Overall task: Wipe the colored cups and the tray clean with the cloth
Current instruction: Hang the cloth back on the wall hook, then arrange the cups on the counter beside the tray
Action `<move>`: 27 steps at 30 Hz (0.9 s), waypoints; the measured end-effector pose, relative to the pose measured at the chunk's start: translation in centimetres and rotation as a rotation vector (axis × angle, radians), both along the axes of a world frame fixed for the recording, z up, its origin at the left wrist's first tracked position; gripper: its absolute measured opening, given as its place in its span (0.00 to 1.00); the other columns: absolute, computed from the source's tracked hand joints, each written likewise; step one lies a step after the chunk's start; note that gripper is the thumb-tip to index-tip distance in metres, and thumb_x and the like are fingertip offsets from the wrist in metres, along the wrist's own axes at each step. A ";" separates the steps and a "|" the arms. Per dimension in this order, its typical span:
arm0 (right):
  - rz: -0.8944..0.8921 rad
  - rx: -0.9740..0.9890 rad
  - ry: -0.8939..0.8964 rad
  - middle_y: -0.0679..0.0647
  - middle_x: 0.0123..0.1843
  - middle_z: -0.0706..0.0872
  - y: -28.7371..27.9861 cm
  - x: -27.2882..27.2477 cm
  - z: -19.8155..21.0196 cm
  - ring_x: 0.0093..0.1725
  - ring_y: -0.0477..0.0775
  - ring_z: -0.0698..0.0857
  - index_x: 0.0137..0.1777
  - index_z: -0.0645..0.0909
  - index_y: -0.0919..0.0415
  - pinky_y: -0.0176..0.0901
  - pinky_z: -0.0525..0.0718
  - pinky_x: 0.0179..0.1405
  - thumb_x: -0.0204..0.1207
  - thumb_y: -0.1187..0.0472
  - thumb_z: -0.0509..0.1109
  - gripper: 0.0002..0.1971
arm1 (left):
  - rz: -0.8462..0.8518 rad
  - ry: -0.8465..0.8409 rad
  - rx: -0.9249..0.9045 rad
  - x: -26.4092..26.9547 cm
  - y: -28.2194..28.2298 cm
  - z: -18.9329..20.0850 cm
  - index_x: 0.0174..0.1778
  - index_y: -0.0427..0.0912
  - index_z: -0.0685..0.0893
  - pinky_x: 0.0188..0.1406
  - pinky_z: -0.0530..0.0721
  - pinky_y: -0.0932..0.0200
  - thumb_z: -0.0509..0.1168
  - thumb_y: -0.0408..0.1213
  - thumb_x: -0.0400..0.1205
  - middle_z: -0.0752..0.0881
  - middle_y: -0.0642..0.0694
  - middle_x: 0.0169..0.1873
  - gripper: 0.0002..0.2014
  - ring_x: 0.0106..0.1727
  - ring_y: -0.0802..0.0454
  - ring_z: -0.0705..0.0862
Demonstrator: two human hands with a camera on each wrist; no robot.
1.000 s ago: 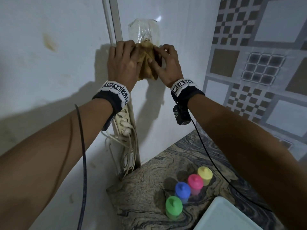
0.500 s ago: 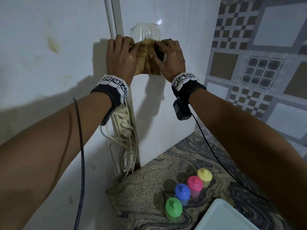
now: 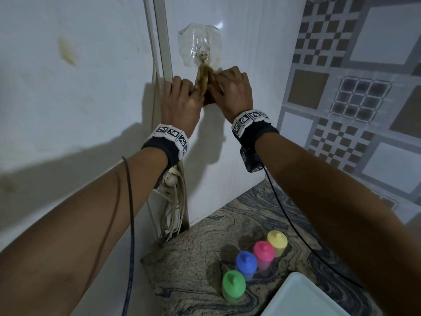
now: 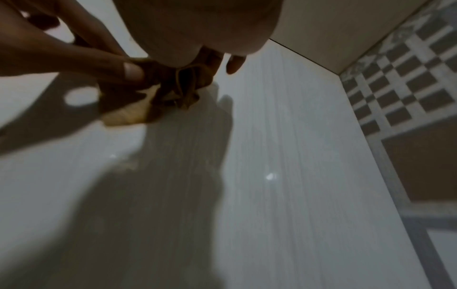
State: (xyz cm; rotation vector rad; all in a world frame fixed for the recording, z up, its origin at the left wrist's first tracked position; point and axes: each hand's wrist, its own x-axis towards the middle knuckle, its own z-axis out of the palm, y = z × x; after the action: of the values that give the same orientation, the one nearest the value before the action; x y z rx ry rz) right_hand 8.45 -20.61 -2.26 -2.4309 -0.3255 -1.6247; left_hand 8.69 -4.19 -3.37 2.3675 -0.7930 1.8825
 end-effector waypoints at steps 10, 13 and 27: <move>0.153 -0.009 0.386 0.62 0.55 0.85 0.6 -3.3 -2.1 0.60 0.65 0.78 0.62 0.80 0.68 0.57 0.80 0.53 0.76 0.64 0.60 0.17 | -0.028 0.230 -0.007 -1.6 -1.0 -1.6 0.56 0.37 0.86 0.54 0.71 0.47 0.57 0.40 0.81 0.86 0.41 0.46 0.17 0.50 0.38 0.80; 0.081 -0.036 0.424 0.63 0.64 0.83 0.1 -5.1 -2.4 0.65 0.65 0.77 0.78 0.71 0.69 0.54 0.77 0.58 0.77 0.57 0.62 0.29 | -0.043 0.285 -0.026 -3.3 -0.8 -1.8 0.66 0.36 0.80 0.56 0.71 0.46 0.57 0.44 0.80 0.83 0.39 0.55 0.22 0.57 0.38 0.79; 0.029 -0.134 0.965 0.61 0.85 0.65 -2.9 -19.0 -16.4 0.82 0.62 0.65 0.86 0.59 0.60 0.58 0.72 0.77 0.78 0.66 0.68 0.37 | -0.139 0.856 0.087 -16.9 -0.1 -16.2 0.65 0.38 0.82 0.66 0.65 0.47 0.64 0.41 0.78 0.80 0.40 0.65 0.20 0.68 0.39 0.73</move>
State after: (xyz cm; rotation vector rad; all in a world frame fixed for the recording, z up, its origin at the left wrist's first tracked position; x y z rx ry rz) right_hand -10.59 -23.53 -18.70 -2.9256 -0.2901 -0.2849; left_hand -8.23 -4.27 -19.57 2.6853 -0.8861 0.6451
